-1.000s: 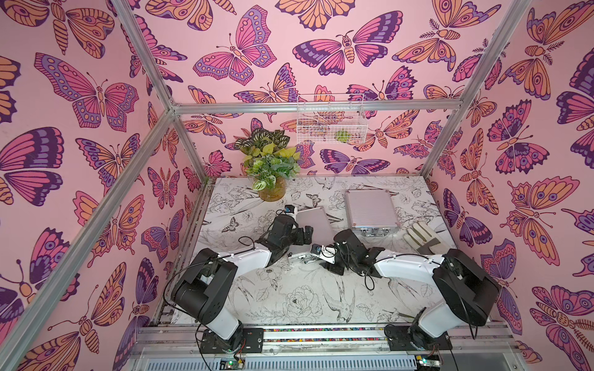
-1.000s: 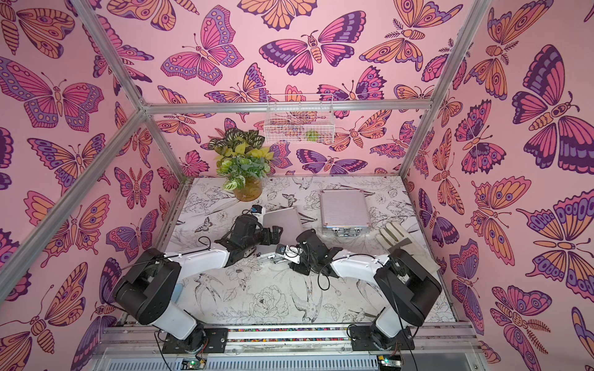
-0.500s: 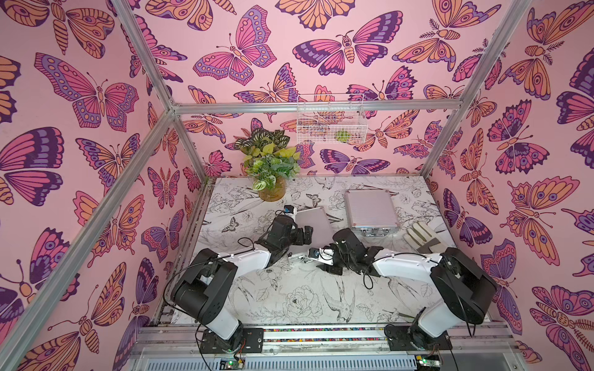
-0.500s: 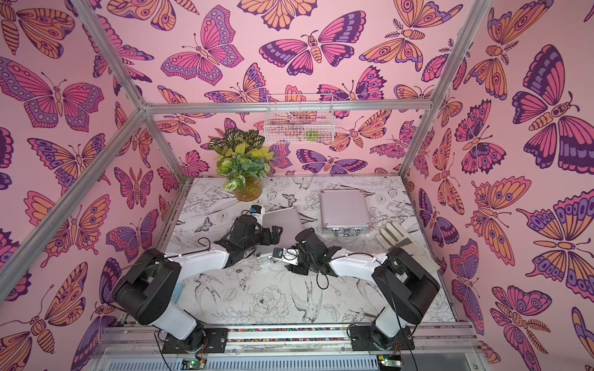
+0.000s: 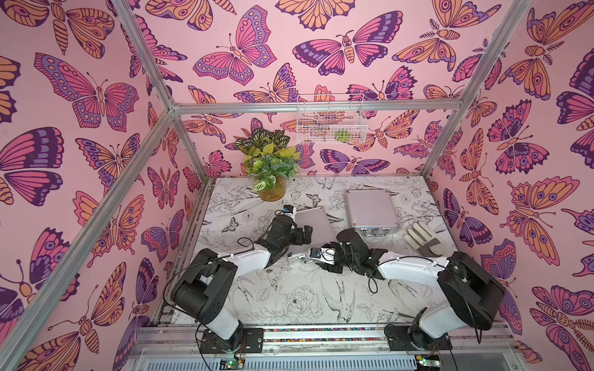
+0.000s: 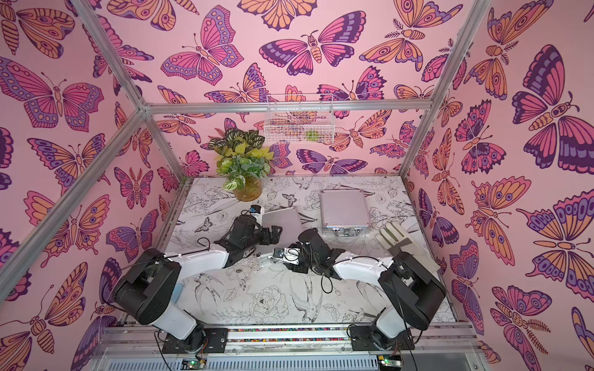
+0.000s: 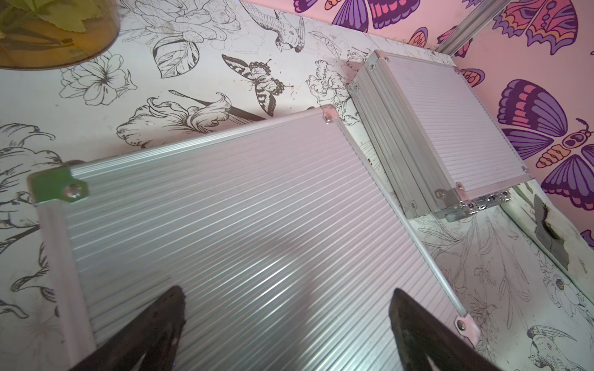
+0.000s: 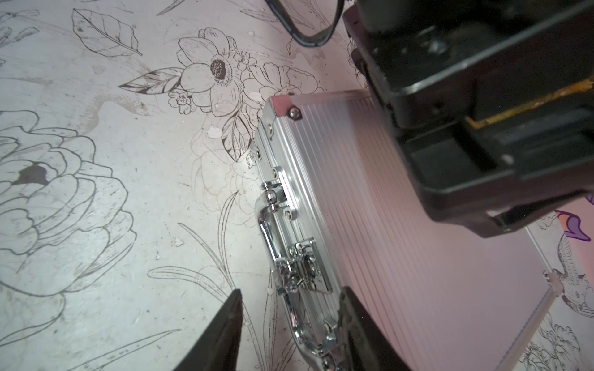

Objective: Close the poker set cases
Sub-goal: Fasten the fastener on the poker set case.

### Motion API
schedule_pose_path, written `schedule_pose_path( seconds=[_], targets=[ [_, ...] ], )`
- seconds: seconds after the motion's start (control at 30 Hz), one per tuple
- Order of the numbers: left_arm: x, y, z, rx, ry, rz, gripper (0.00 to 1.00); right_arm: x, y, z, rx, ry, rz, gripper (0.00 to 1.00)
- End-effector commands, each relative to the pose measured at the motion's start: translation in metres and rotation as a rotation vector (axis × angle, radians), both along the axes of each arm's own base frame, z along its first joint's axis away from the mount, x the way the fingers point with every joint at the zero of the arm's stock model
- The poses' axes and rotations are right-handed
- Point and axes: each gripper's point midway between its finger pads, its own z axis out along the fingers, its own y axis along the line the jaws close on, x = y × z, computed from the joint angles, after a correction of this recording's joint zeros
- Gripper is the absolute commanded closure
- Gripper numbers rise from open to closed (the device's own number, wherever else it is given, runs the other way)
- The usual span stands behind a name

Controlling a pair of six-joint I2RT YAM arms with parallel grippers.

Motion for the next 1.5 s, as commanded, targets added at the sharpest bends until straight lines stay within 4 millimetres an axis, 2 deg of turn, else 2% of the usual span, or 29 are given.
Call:
schedule_pose_path(
  seconds=[0.0,0.1,0.17,0.23,0.5,0.6,0.77,0.83,0.9,1.23,1.27,1.47],
  targets=[
    [-0.037,0.026,-0.069,0.105,0.243,0.029,0.00,0.001,-0.001,0.001,-0.013,-0.019,0.006,0.49],
    [-0.036,0.024,-0.069,0.102,0.243,0.025,0.01,0.005,-0.001,-0.006,-0.036,-0.027,-0.003,0.47],
    [-0.036,0.024,-0.069,0.103,0.245,0.024,0.01,0.005,-0.001,-0.019,-0.059,-0.006,0.005,0.46],
    [-0.036,0.024,-0.068,0.103,0.243,0.022,0.00,0.006,-0.001,-0.024,-0.067,-0.007,0.004,0.38],
    [-0.036,0.025,-0.068,0.104,0.241,0.025,0.01,0.013,-0.002,-0.036,-0.100,-0.025,-0.008,0.37],
    [-0.036,0.025,-0.068,0.105,0.241,0.025,0.01,0.013,0.000,-0.027,-0.070,-0.044,-0.010,0.37],
    [-0.037,0.026,-0.068,0.106,0.242,0.026,0.00,0.009,0.004,-0.003,-0.010,-0.073,0.011,0.37],
    [-0.037,0.026,-0.069,0.106,0.243,0.026,0.01,0.010,0.006,0.013,0.022,-0.103,0.011,0.37],
    [-0.037,0.026,-0.069,0.106,0.243,0.025,0.01,0.010,0.007,0.018,0.031,-0.112,0.017,0.37],
    [-0.036,0.025,-0.067,0.103,0.239,0.021,0.01,0.014,0.009,0.012,0.002,-0.109,0.023,0.37],
    [-0.037,0.025,-0.067,0.105,0.239,0.020,0.01,0.015,0.010,0.002,-0.013,-0.094,0.022,0.37],
    [-0.037,0.025,-0.066,0.103,0.236,0.019,0.00,0.016,0.013,-0.009,-0.024,-0.067,0.025,0.37]
  ],
)
